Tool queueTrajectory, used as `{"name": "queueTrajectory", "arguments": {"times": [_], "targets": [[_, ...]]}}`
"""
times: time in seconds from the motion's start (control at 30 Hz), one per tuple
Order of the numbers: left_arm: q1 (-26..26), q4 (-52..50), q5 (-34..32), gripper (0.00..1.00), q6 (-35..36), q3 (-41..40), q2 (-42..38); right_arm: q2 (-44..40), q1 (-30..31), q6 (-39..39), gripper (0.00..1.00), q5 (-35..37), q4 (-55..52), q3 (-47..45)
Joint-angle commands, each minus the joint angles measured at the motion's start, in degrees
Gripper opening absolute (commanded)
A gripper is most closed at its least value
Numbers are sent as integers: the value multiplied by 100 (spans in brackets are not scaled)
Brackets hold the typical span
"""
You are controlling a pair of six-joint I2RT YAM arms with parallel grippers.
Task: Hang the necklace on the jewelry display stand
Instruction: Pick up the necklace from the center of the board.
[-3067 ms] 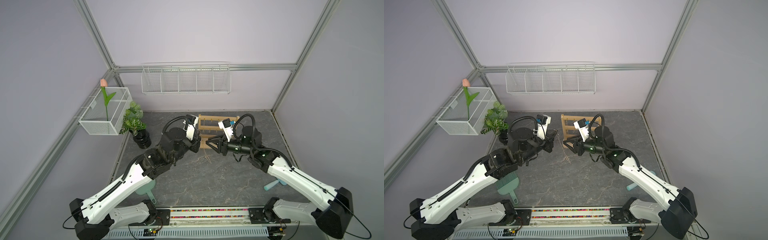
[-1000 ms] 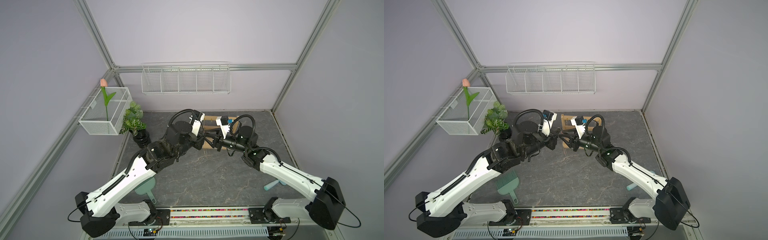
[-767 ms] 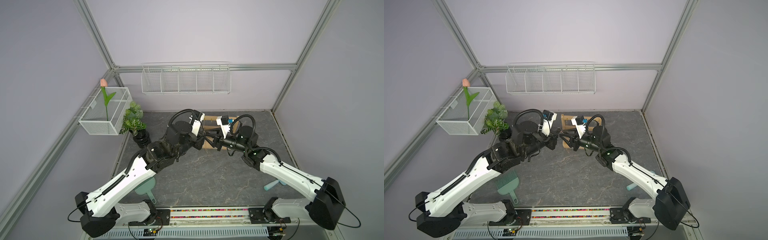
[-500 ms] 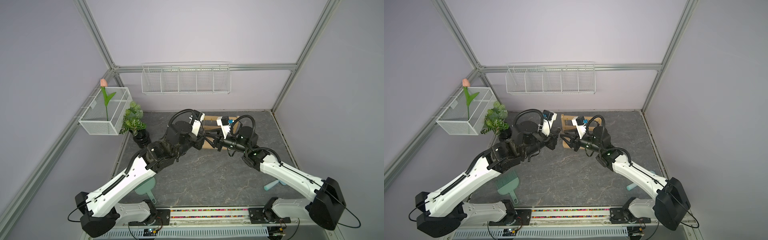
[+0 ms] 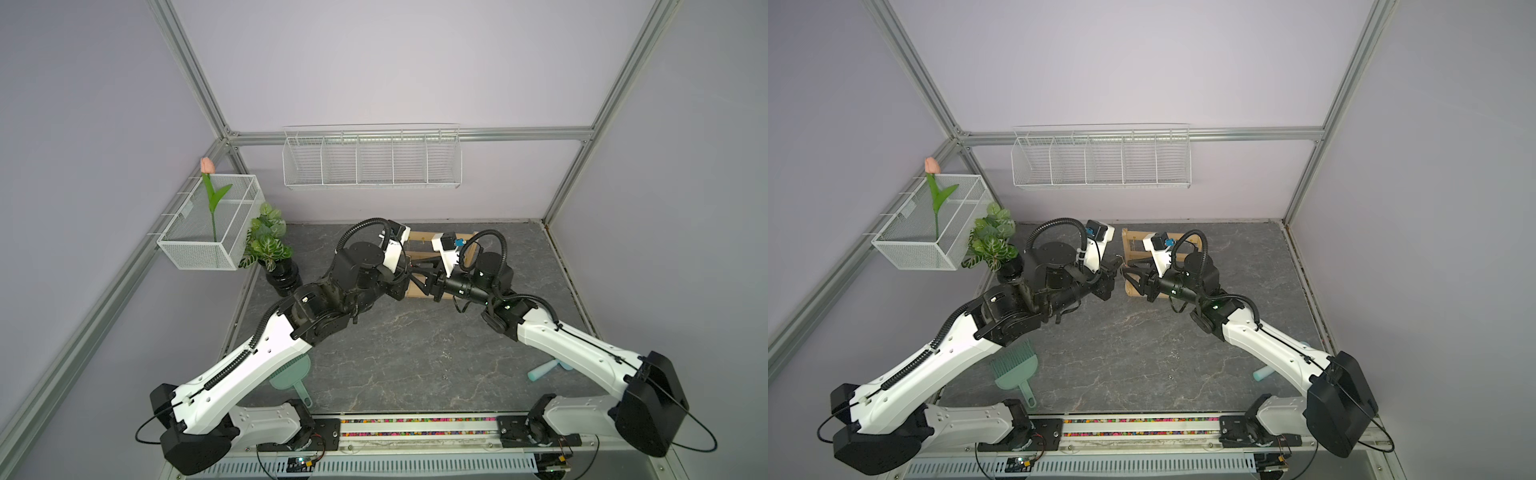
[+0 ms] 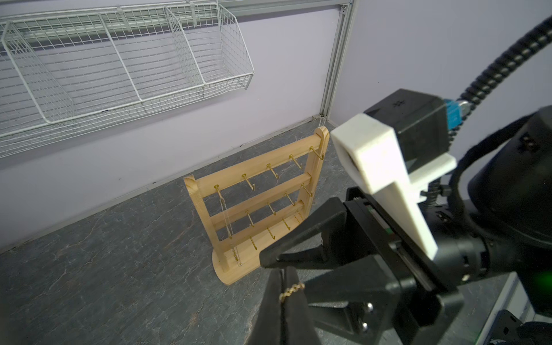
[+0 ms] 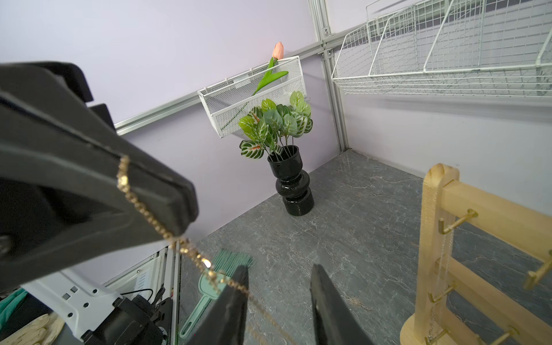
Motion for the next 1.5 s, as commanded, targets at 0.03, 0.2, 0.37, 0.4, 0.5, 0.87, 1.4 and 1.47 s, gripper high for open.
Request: {"name": "queueTrajectory", "arguments": {"times": [0.03,0.2,0.37,0.4,0.5,0.87,1.4,1.47], "targets": [[-14,184,137,0,-86,270,-87,188,-10,-109,40,-5,405,16],[-13,218,128,0,-115,307,-111,340,19,-88,38,41,579,-25],[-18,228,25,0,-122,324,-138,320,31,-113,31,133,583,-95],[-15,241,11,0,-116,310,-149,292,20,-119,29,143,568,-113],[-14,281,-51,0,-122,251,-163,193,13,-158,27,184,504,-164],[-16,290,-139,0,-131,194,-171,-19,-11,-295,19,258,240,-245],[-13,312,-98,0,-162,75,-57,-139,-15,-395,7,256,-344,-32],[-17,366,-95,0,-171,7,-16,-197,-15,-440,6,372,-528,34]]}}
